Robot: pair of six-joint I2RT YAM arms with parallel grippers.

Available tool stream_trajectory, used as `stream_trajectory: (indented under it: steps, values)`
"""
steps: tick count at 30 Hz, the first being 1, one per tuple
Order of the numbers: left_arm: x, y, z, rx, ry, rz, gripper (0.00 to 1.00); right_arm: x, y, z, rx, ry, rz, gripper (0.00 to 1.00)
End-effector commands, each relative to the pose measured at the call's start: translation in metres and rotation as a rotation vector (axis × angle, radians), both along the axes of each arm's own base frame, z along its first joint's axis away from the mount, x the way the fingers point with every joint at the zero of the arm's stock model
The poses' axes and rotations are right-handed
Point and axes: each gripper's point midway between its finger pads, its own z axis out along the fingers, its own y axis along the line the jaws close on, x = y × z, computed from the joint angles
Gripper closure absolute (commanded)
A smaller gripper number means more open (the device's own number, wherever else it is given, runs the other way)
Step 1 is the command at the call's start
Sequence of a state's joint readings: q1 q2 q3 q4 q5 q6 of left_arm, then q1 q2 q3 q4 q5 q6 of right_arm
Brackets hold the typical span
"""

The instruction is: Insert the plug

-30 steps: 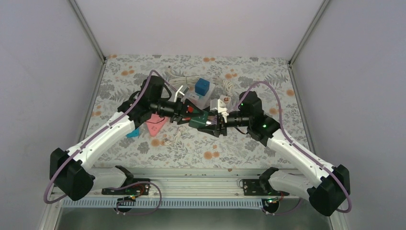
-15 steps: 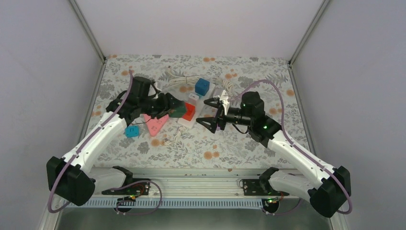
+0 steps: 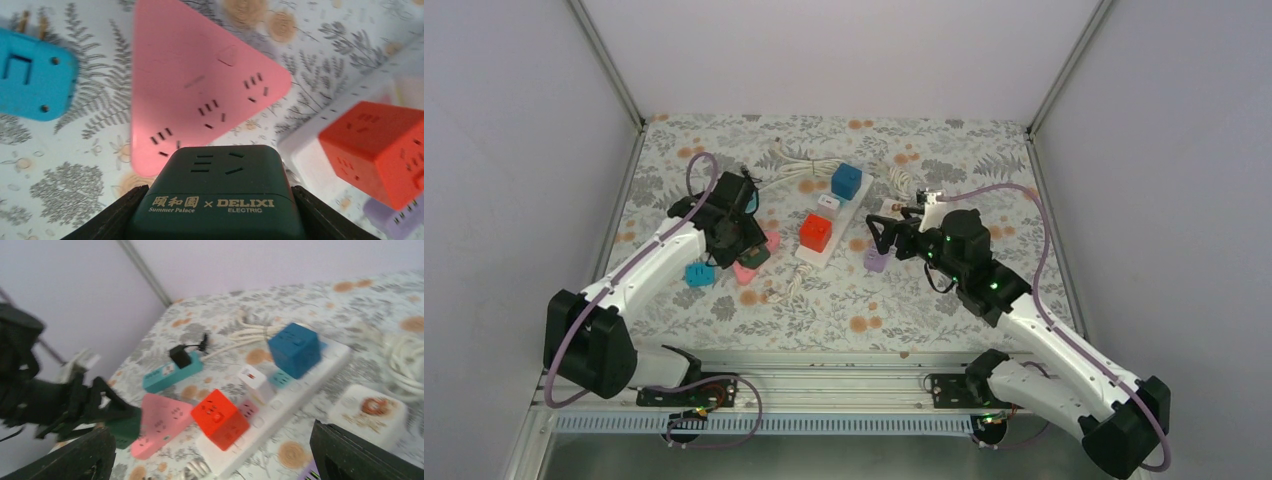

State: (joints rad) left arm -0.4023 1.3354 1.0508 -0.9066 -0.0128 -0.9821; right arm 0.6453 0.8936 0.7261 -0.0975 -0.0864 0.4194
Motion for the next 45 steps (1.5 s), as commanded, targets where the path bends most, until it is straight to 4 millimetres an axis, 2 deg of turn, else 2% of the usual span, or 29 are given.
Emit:
stream_trajectory:
  steps: [1, 5, 9, 13, 17, 21, 25, 29, 45]
  values:
    - [0.001, 0.020, 0.011, 0.084, -0.002, 0.127, 0.50, 0.016, -0.031, -0.021, -0.020, 0.104, -0.220, 0.00]
    - [-0.004, 0.029, 0.016, 0.114, 0.006, 0.175, 0.50, 0.018, -0.035, -0.031, -0.038, 0.135, -0.250, 0.00]
    - [-0.010, 0.036, 0.013, 0.144, 0.036, 0.212, 0.50, 0.022, -0.037, -0.037, -0.049, 0.156, -0.276, 0.00]
    - [-0.005, 0.036, 0.011, 0.159, 0.024, 0.223, 0.50, 0.025, -0.042, -0.046, -0.056, 0.189, -0.325, 0.00]
    - [0.011, 0.026, 0.010, 0.144, -0.002, 0.222, 0.49, 0.026, -0.052, -0.051, -0.039, 0.231, -0.394, 0.00]
    - [0.025, 0.009, 0.001, 0.167, 0.049, 0.205, 0.48, 0.025, -0.057, -0.054, -0.024, 0.247, -0.428, 0.00]
    - [0.036, 0.008, -0.002, 0.231, 0.085, 0.232, 0.48, 0.024, -0.063, -0.058, -0.027, 0.248, -0.452, 0.00]
    - [0.044, -0.005, -0.006, 0.226, 0.089, 0.247, 0.48, 0.024, -0.067, -0.061, -0.043, 0.253, -0.473, 0.00]
    - [0.063, -0.015, -0.023, 0.253, 0.135, 0.307, 0.48, 0.020, -0.081, -0.077, -0.045, 0.264, -0.531, 0.00]
